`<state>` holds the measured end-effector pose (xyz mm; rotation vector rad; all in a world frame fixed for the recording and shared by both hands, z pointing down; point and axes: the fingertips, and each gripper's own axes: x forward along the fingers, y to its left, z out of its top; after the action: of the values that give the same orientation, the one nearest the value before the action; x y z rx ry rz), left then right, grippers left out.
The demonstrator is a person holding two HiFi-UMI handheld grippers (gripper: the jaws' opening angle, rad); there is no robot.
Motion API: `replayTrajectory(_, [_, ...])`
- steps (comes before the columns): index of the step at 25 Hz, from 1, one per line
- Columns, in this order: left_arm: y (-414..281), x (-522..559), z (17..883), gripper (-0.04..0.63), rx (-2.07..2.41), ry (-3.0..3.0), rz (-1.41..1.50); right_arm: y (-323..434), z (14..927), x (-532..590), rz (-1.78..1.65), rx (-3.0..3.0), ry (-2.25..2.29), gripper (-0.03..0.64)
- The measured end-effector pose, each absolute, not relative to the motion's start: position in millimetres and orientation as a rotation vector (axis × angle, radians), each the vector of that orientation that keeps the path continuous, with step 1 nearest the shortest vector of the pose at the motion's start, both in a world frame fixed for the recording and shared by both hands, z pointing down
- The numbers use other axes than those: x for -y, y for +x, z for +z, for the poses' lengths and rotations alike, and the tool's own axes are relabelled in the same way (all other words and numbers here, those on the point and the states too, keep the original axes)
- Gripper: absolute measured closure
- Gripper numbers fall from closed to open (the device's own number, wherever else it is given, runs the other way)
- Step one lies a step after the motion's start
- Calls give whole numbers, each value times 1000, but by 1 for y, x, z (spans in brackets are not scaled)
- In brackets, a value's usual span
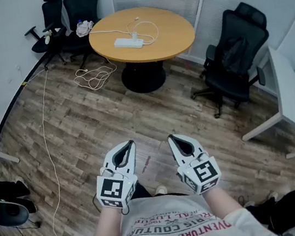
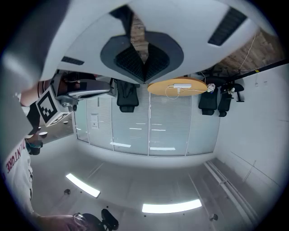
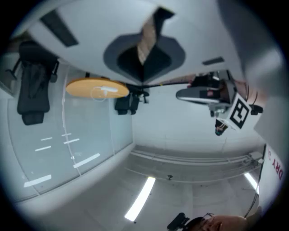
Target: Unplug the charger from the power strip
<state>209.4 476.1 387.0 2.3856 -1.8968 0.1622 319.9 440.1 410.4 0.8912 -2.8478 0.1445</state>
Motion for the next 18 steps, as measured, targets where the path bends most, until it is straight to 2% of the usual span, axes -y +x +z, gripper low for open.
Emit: replayTrajectory(18, [187,-435,409,563,1831,2378,162,296,424,-396,210,2833,924,589])
